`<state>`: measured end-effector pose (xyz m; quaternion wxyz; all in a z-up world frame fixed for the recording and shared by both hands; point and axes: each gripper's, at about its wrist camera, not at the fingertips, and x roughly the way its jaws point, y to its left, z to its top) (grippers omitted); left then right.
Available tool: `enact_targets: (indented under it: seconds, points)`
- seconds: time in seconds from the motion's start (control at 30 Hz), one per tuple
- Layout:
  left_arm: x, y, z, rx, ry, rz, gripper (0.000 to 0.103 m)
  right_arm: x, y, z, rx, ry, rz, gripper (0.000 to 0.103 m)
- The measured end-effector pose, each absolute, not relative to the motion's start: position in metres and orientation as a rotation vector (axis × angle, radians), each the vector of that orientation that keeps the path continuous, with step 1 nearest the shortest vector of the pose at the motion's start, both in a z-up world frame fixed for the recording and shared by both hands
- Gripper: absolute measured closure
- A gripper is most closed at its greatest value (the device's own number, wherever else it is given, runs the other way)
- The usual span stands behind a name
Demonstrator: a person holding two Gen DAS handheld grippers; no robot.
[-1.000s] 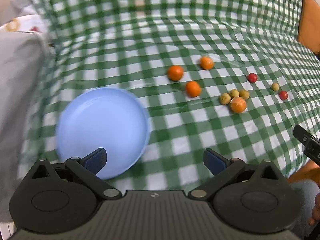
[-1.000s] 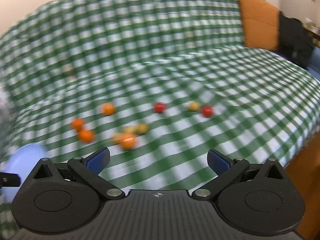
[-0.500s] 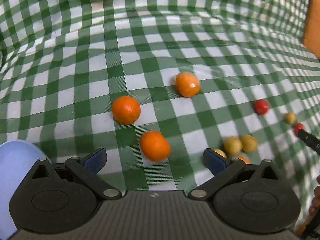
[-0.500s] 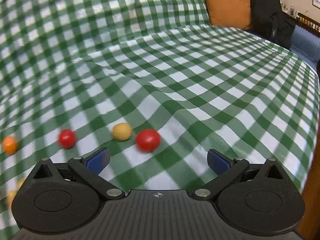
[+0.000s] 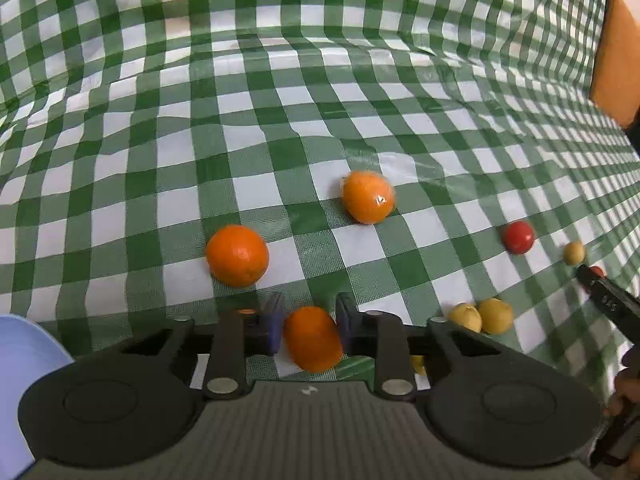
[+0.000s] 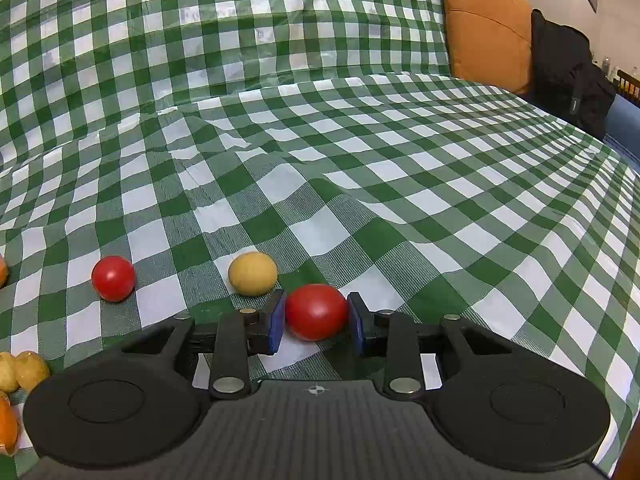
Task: Organize fruits
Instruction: 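Grasp a red cherry tomato with the right gripper while the left gripper grasps an orange, then carry the orange with the left gripper and the tomato with the right gripper to the plate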
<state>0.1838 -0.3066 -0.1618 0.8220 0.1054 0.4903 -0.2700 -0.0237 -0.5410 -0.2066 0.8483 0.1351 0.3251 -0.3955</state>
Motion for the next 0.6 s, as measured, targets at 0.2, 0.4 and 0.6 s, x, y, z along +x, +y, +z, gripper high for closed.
enact_targets:
  seconds: [0.2, 0.4, 0.6]
  points:
    - [0.167, -0.293, -0.145, 0.242, 1.007, -0.582, 0.087, -0.031, -0.53, -0.188, 0.304, 0.646, -0.834, 0.069]
    - [0.164, -0.281, -0.146, 0.223, 1.029, -0.576, 0.077, -0.041, -0.518, -0.182, 0.304, 0.659, -0.823, 0.069]
    - [0.168, -0.276, -0.16, 0.218, 1.054, -0.561, 0.027, -0.05, -0.524, -0.2, 0.36, 0.708, -0.866, 0.069]
